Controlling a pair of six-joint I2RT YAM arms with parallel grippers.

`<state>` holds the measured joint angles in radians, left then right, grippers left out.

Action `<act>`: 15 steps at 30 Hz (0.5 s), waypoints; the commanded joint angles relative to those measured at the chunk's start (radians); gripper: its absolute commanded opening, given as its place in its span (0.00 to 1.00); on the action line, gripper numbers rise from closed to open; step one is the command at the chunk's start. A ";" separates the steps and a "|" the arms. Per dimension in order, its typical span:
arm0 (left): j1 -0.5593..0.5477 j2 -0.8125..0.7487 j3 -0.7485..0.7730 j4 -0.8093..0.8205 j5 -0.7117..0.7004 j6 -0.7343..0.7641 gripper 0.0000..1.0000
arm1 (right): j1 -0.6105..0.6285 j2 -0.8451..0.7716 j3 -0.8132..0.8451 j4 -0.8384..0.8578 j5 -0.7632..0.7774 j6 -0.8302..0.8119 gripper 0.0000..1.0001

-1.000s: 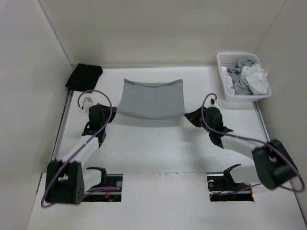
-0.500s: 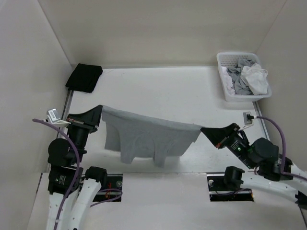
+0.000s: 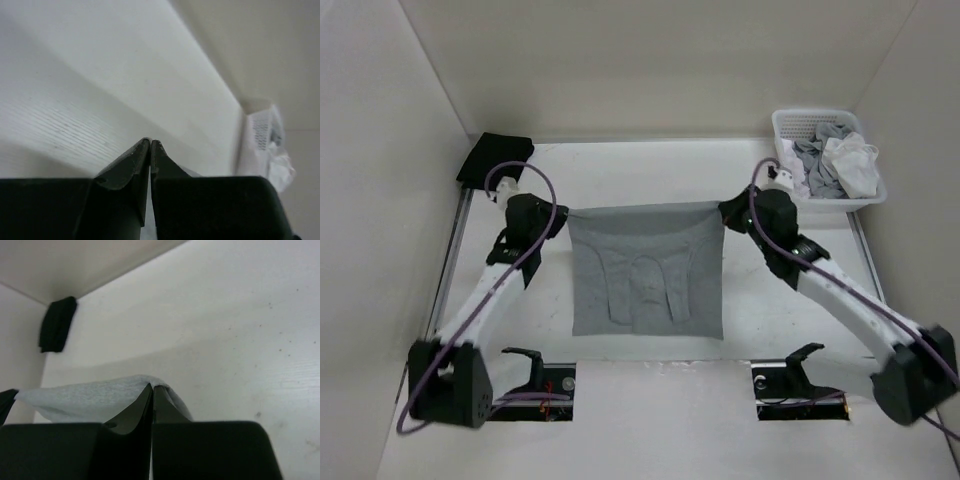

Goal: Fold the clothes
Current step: Fold the tank top

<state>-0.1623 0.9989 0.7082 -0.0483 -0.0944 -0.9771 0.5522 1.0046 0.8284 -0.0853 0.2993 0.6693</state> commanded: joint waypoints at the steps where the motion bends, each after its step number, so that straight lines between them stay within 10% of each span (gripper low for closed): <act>1: 0.040 0.237 0.043 0.249 -0.021 -0.038 0.01 | -0.138 0.252 0.032 0.264 -0.299 0.018 0.00; 7: 0.070 0.584 0.296 0.301 0.073 -0.098 0.01 | -0.275 0.606 0.297 0.260 -0.414 0.029 0.00; 15: 0.037 0.315 0.003 0.350 0.055 -0.066 0.02 | -0.259 0.384 0.039 0.286 -0.388 0.039 0.01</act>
<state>-0.1108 1.4525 0.8265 0.2222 -0.0319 -1.0508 0.2703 1.5124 0.9630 0.1211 -0.0803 0.6987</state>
